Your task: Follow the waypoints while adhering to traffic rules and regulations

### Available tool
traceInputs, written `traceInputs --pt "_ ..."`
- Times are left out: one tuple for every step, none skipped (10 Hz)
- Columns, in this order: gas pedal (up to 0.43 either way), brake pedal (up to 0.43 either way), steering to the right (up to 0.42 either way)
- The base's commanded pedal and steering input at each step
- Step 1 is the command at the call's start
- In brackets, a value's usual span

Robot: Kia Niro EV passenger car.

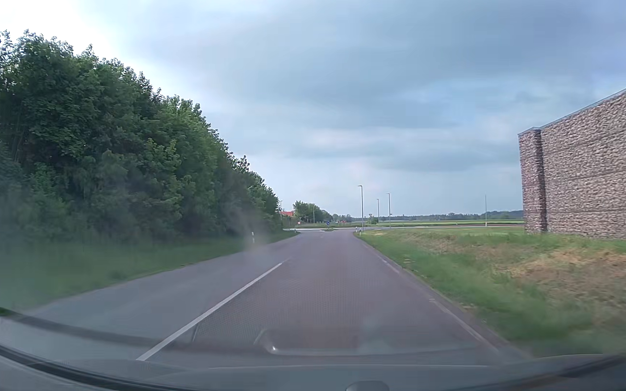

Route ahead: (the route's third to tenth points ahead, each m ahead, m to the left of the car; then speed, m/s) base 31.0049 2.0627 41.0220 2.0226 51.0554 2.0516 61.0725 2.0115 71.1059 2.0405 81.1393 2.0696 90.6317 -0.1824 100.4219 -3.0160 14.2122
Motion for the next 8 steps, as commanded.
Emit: traceInputs --pt "0.0 0.0 -0.002" --pt "0.0 0.0 -0.002" --pt "0.0 0.0 -0.002" --pt "0.0 0.0 -0.002" --pt "0.0 0.0 -0.002" --pt "0.0 0.0 -0.002" --pt "0.0 0.0 -0.001" --pt "0.0 0.0 -0.001"
